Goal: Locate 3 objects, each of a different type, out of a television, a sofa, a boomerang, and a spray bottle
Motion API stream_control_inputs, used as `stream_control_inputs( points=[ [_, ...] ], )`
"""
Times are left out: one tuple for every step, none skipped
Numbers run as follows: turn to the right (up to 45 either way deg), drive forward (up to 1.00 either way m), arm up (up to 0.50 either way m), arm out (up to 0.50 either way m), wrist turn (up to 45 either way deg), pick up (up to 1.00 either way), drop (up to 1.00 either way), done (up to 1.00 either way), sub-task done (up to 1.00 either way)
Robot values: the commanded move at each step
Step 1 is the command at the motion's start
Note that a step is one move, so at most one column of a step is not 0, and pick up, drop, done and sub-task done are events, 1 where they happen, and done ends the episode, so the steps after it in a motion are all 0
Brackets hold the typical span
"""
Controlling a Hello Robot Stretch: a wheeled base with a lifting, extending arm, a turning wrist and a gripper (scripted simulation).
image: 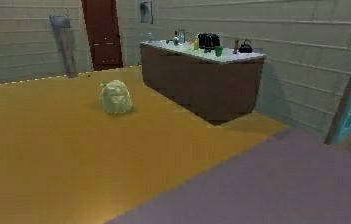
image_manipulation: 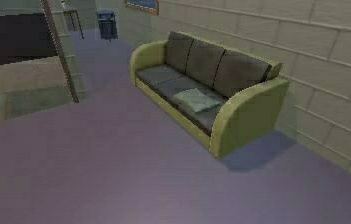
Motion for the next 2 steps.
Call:
stream_control_inputs(
  points=[
    [3.0,0.0,0.0,0.0,0.0,0.0,0.0,0.0,0.0],
    [0.0,1.0,0.0,0.0,0.0,0.0,0.0,0.0,0.0]
  ],
)
